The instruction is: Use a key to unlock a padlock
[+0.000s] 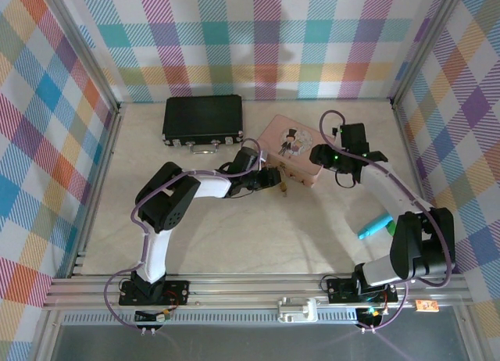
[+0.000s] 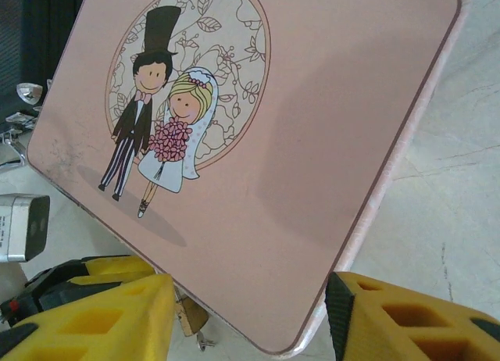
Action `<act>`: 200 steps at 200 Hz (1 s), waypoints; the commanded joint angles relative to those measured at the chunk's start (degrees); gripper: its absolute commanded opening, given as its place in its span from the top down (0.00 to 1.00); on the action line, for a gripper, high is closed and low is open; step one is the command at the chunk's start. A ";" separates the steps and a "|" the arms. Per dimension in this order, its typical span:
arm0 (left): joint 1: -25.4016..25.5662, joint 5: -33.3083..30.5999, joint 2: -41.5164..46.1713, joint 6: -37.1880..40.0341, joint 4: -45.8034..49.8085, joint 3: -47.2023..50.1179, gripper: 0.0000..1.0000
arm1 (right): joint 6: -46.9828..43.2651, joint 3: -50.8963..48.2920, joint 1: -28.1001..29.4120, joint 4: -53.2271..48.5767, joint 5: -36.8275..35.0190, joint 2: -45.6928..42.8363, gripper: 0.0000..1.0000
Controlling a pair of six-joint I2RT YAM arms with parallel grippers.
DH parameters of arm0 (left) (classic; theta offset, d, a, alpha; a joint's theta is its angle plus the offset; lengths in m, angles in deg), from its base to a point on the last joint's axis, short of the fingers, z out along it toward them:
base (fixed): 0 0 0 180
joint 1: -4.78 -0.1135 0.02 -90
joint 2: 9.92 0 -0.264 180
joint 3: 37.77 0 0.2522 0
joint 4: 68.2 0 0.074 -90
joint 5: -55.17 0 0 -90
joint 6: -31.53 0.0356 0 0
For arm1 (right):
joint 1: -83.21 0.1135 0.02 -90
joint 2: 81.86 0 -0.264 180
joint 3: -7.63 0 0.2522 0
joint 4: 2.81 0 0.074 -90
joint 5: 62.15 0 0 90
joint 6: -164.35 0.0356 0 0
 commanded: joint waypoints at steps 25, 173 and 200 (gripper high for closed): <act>0.51 1.35 -2.67 -1.41 -1.92 -2.36 0.56 | 0.60 -0.88 -0.39 2.04 0.98 0.60 0.46; 0.78 0.07 -4.47 -5.39 -8.22 0.55 0.57 | -0.47 -2.43 -0.83 2.70 1.67 -2.04 0.46; 2.03 -5.02 1.13 1.64 3.73 2.21 0.49 | -0.75 -2.82 -0.83 3.06 2.70 -3.23 0.46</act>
